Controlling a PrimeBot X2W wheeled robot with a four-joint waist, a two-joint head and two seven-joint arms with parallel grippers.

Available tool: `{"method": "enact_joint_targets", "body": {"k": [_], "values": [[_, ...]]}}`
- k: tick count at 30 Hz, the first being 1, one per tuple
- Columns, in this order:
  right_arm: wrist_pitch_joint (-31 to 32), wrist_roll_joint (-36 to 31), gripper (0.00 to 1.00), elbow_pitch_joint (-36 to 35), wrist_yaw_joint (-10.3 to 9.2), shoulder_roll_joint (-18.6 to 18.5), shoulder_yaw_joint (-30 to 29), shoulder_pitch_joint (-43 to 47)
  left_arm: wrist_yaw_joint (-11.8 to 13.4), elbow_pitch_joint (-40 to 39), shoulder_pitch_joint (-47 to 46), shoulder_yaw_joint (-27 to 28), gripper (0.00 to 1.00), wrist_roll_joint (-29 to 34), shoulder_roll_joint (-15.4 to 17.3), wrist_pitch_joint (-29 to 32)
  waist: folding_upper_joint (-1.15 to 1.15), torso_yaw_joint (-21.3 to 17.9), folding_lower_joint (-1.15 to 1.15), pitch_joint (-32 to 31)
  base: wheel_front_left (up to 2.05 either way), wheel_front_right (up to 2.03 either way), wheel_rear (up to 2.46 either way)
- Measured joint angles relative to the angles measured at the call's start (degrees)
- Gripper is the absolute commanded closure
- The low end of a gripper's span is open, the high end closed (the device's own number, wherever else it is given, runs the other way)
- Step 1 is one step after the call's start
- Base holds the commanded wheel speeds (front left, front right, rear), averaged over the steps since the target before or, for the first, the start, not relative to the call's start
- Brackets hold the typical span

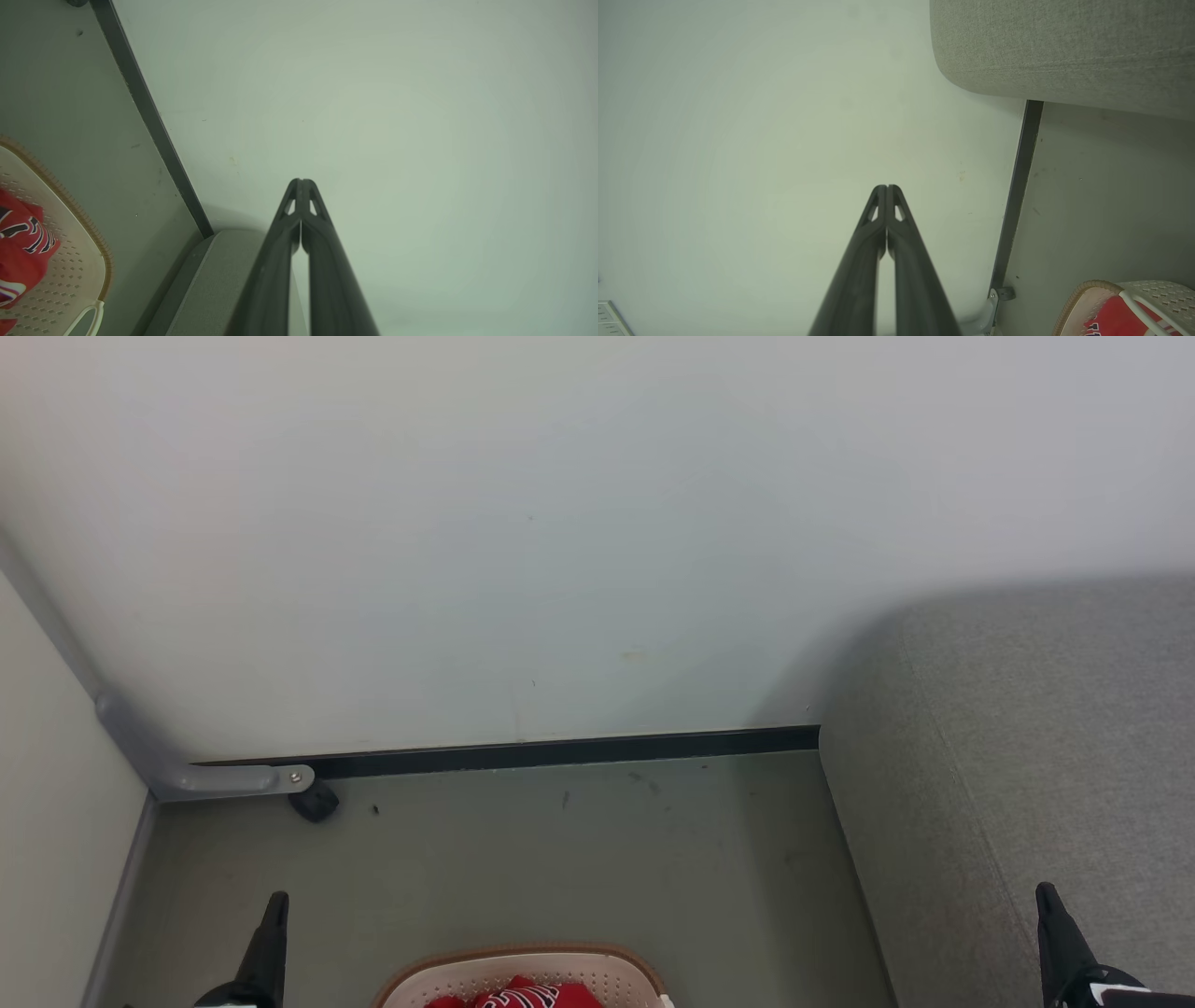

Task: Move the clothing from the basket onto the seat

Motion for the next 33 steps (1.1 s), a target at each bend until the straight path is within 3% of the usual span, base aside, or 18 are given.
{"method": "enact_joint_targets", "body": {"k": [22, 23, 33], "values": [[0.0, 0.0, 1.00, 1.0, -0.02, 0.2, 0.1, 0.5, 0.0, 1.1, 0.7, -0.1, 1.00, 0.0, -0.2, 0.0, 0.00, 0.0, 0.00, 0.0, 0.00, 0.00, 0.00], [0.0, 0.0, 0.00, 1.6, -0.02, 0.4, 0.2, 1.0, 0.0, 1.6, 1.3, -0.2, 0.00, 0.0, -0.4, 0.0, 0.00, 0.0, 0.00, 0.0, 0.00, 0.00, 0.00], [-0.8, 0.2, 0.00, 2.3, -0.07, 1.0, 0.6, 2.2, 0.1, 2.6, 2.6, -0.6, 0.00, -0.1, -0.7, -1.2, 0.00, 0.0, 0.00, 0.0, 0.00, 0.00, 0.00]]}}
